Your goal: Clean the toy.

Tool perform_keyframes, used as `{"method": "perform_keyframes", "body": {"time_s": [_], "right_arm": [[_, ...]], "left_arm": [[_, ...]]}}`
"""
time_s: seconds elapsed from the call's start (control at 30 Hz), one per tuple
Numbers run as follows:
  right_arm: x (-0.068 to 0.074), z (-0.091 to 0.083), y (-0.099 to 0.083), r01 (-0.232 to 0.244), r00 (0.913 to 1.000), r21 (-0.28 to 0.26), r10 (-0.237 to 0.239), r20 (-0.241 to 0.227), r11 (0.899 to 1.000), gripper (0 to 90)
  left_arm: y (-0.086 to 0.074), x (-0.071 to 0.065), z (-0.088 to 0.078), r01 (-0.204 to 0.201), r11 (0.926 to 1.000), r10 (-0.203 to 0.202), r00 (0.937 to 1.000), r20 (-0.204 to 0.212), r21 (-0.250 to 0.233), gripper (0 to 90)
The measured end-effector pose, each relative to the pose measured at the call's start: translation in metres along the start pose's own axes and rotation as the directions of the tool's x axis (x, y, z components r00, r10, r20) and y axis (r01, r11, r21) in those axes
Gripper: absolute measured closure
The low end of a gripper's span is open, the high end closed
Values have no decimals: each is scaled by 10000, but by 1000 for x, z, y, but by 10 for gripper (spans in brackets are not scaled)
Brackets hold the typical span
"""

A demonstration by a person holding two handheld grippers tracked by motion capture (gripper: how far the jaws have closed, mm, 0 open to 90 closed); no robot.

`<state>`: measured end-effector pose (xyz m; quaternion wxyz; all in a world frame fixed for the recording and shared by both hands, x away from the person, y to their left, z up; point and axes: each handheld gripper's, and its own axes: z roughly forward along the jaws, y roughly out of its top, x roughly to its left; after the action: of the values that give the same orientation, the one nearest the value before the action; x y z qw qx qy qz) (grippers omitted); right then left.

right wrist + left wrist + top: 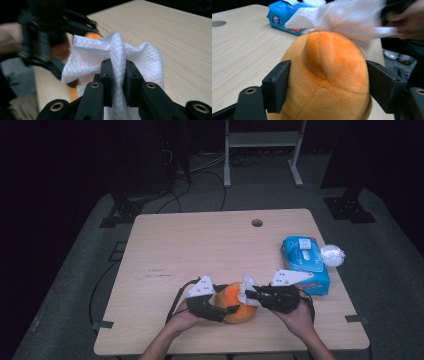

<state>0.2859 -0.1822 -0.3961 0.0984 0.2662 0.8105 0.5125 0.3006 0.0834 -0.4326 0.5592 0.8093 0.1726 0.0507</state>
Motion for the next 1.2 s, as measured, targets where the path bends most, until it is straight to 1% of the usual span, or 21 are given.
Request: {"method": "perform_keyframes", "body": {"time_s": [0.07, 0.13, 0.2, 0.23, 0.27, 0.33, 0.37, 0.4, 0.47, 0.5, 0.53, 0.6, 0.63, 0.67, 0.77, 0.87, 0.97, 1.0, 1.07, 1.1, 1.2], "right_arm": [[-7, -1, -5, -210, 9996, 90, 209, 189, 9997, 783], [-13, -3, -7, -307, 9984, 171, 299, 474, 9994, 782], [-15, -5, -7, -365, 9974, 195, 352, 625, 9991, 782], [-15, -6, -6, -438, 9969, 126, 429, 657, 9990, 782], [-11, -9, -3, -460, 9977, -150, 467, 498, 9988, 783], [-8, -9, -1, -417, 9985, -270, 426, 335, 9988, 783], [3, -8, 6, -189, 9996, -535, 176, -238, 9984, 782], [8, -7, 9, 68, 9996, -506, -82, -269, 9987, 782], [13, -5, 11, 346, 9993, -300, -350, -119, 9990, 782], [11, -4, 10, 328, 9994, -284, -332, -138, 9991, 783], [9, -4, 8, 125, 9998, -236, -129, -173, 9996, 783], [4, -3, 3, 31, 10000, -140, -33, -90, 9999, 783], [2, -3, 2, -9, 10000, -118, 9, -31, 9999, 783], [0, -4, 1, -114, 9999, -112, 114, -26, 9999, 783], [-2, -5, 1, -172, 9999, -117, 172, 10, 9998, 783], [4, -9, 6, -40, 10000, -365, 42, 42, 9993, 783], [16, -10, 15, 362, 9989, -621, -378, -262, 9974, 783], [16, -10, 15, 362, 9989, -621, -378, -262, 9974, 783], [27, -5, 18, 795, 9966, -373, -801, -167, 9961, 783], [27, -2, 17, 947, 9955, -157, -946, 49, 9954, 783], [19, -2, 13, 717, 9974, -158, -715, 123, 9973, 785]], "left_arm": [[0, 0, -1, 65, 10000, -63, 9997, 242, -72, 237], [1, -1, -2, -53, 10000, 57, 9987, 505, -84, 245], [2, -3, -2, -76, 9999, 82, 9988, 492, -120, 291], [2, -4, -1, -187, 9998, 189, 9995, 261, -90, 291], [2, -6, 1, -261, 9996, 263, 9995, 146, -111, 332], [3, -7, 2, -322, 9995, 323, 9995, 61, -65, 347], [3, -10, 4, -383, 9992, 383, 9993, 48, -64, 347], [4, -14, 7, -542, 9985, 542, 9985, 36, 10, 347], [3, -15, 7, -608, 9981, 608, 9981, -12, 36, 344], [3, -15, 6, -660, 9978, 660, 9978, 5, 32, 330], [3, -15, 6, -660, 9978, 660, 9978, 5, 32, 295], [2, -13, 10, -677, 9972, 681, 9976, -141, 311, 165], [0, -12, 11, -717, 9966, 724, 9972, -181, 402, 128], [-2, -11, 12, -766, 9964, 773, 9968, -181, 367, 122], [-3, -11, 13, -834, 9960, 841, 9963, -188, 325, 222], [-3, -12, 13, -896, 9956, 902, 9957, -226, 276, 286], [-3, -15, 15, -1044, 9941, 1051, 9943, -201, 306, 300], [-3, -15, 15, -1044, 9941, 1051, 9943, -201, 306, 302], [-3, -18, 16, -1175, 9924, 1183, 9927, -222, 361, 305], [-3, -19, 16, -1174, 9925, 1181, 9928, -205, 354, 311], [-4, -17, 17, -1142, 9931, 1147, 9932, -181, 281, 317]]}}
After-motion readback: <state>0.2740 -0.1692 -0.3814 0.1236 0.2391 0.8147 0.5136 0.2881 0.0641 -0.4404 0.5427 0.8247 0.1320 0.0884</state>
